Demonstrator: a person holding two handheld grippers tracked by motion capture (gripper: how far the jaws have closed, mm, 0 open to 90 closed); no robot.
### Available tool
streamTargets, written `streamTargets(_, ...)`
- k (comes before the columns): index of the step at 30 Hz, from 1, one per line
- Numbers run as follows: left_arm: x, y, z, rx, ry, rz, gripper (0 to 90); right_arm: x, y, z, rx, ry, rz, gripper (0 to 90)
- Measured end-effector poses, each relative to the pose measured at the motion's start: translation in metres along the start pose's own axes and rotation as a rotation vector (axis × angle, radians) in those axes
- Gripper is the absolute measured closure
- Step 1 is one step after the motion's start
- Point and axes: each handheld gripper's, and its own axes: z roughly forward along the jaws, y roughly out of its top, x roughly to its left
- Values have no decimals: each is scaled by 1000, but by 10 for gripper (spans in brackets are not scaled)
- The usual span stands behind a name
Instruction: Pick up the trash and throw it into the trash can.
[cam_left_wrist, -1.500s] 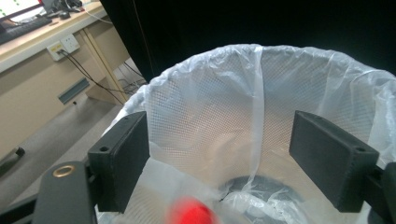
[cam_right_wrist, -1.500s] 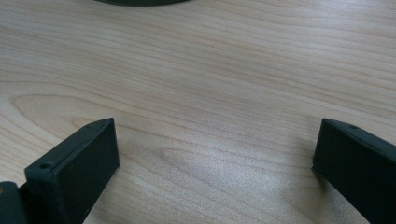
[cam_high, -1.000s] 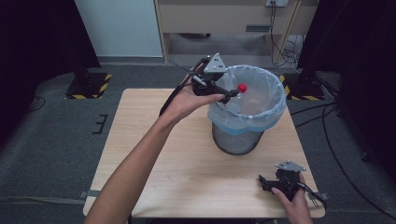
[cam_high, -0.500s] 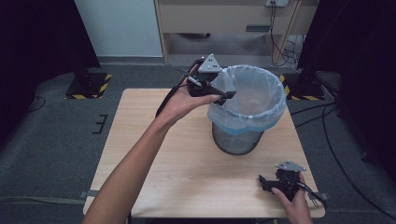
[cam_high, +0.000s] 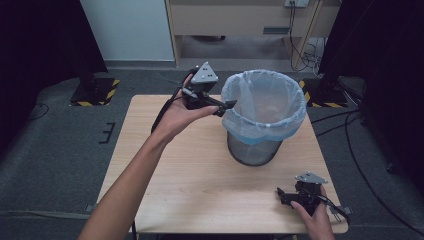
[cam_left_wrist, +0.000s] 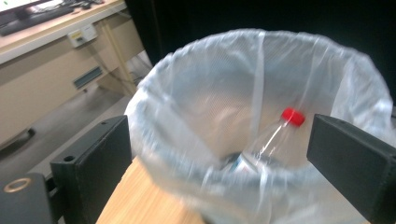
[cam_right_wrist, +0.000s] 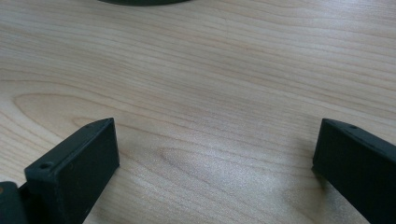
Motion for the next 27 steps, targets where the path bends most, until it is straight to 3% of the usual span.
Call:
streamTargets(8, -5, -30, -24, 2, 38, -42, 61, 0, 0, 0, 0, -1, -2, 3)
streamTargets(11, -8, -40, -30, 13, 43, -35, 61, 0, 0, 0, -1, -2, -1, 3)
streamTargets(20, -16, -76, -34, 47, 33, -60, 58, 0, 0, 0, 0, -3, 0, 3)
streamTargets(27, -15, -107, -34, 68, 47, -105, 59, 0, 0, 0, 0, -3, 0, 3)
